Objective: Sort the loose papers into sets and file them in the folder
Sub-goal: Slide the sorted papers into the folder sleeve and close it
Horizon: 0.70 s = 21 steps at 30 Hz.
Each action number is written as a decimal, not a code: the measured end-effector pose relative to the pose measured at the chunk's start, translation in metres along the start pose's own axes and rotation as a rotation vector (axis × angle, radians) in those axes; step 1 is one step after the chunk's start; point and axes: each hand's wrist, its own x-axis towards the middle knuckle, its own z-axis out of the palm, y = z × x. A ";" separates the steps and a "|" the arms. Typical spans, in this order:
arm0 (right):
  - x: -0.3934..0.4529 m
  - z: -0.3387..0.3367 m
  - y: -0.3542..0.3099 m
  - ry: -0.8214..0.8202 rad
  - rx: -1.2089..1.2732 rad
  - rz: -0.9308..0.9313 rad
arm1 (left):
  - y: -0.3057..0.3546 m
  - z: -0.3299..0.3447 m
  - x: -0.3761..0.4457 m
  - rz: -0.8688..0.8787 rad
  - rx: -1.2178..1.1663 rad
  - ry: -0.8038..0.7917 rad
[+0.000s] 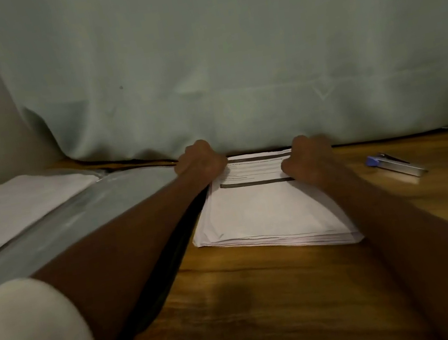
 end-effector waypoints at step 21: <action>0.008 0.003 0.011 0.049 0.070 0.113 | -0.024 0.023 0.030 0.089 -0.057 -0.090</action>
